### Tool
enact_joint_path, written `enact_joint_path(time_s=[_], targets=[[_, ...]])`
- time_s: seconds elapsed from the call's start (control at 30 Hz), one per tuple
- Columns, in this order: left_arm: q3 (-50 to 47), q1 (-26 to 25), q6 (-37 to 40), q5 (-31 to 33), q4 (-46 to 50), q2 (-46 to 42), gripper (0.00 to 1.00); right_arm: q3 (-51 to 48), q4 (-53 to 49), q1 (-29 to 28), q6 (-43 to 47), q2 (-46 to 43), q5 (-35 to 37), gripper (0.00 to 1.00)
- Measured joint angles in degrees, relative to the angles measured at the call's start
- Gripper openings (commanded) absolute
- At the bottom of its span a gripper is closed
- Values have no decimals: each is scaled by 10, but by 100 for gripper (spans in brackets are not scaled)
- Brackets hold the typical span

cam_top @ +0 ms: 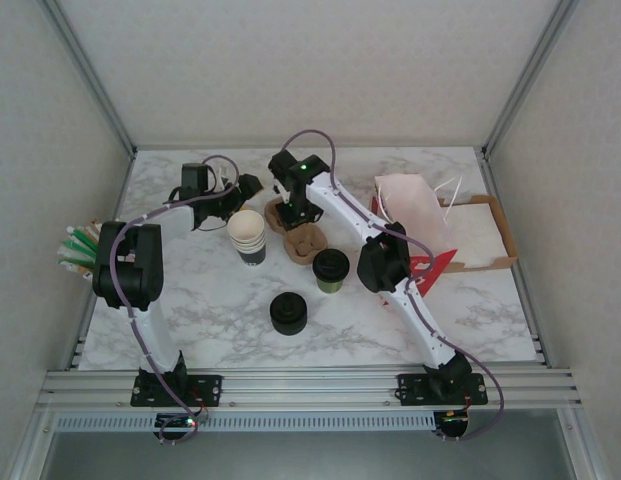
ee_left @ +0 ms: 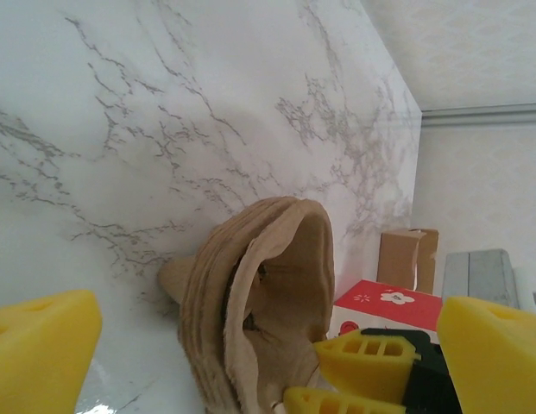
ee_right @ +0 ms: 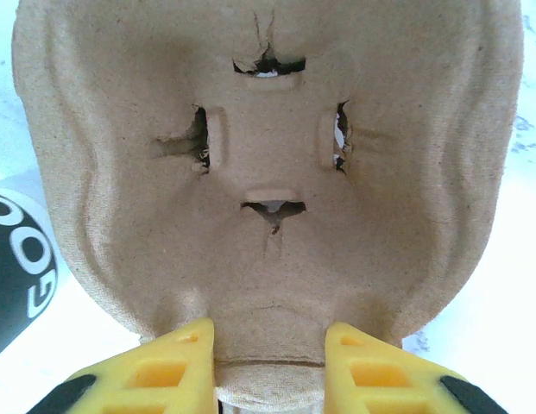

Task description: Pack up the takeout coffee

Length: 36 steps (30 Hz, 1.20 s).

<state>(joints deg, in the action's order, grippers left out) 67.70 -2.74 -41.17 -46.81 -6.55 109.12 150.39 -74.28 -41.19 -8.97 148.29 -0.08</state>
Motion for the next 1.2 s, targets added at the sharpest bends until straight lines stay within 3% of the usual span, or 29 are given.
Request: enact_joint_path(time_s=[0.87, 1.2], targets=[[17, -22, -22, -14, -18, -2, 100, -24, 16, 13, -16, -36, -16, 26], [16, -6, -32, 22, -14, -119, 100, -42, 34, 13, -29, -118, -26, 26]])
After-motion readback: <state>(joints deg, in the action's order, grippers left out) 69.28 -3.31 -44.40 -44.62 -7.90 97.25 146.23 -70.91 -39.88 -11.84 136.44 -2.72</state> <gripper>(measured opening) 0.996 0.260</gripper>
